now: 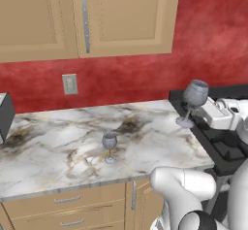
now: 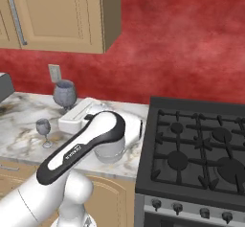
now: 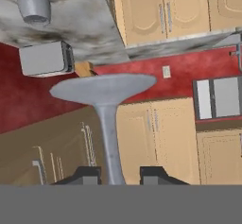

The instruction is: Retrieve the wine glasses from the counter and place one next to each plate.

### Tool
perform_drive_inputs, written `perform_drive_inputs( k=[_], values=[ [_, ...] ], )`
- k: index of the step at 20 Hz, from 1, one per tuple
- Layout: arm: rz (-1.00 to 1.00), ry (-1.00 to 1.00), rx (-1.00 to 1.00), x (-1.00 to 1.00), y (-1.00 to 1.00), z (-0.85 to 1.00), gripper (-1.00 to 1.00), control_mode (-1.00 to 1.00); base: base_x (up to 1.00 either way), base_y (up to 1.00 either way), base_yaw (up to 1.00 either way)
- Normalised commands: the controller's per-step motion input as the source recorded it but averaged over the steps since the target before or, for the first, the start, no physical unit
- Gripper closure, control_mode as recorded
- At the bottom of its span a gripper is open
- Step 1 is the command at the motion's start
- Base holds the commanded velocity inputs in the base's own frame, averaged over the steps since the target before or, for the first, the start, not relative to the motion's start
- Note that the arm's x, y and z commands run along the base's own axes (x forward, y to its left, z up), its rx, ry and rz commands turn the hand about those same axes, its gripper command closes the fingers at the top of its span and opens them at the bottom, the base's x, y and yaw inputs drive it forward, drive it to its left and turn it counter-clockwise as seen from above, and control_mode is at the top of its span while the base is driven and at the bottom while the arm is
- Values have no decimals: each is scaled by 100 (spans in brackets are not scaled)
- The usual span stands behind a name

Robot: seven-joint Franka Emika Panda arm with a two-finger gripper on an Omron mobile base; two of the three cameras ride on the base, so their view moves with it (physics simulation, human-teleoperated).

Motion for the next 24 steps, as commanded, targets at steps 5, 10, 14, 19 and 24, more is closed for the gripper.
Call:
perform_drive_inputs(
  k=[5, 10, 14, 19, 24],
  values=[
    [0, 0, 0, 0, 0, 0, 100, 100, -18, -35, -25],
    [0, 0, 0, 0, 0, 0, 100, 100, -1, -10, -94],
    [0, 0, 0, 0, 0, 0, 100, 100, -19, -6, -92],
    [0, 0, 0, 0, 0, 0, 100, 100, -100, 37, -33],
    [0, 0, 0, 0, 0, 0, 100, 100, -50, -6, -75]
  ],
)
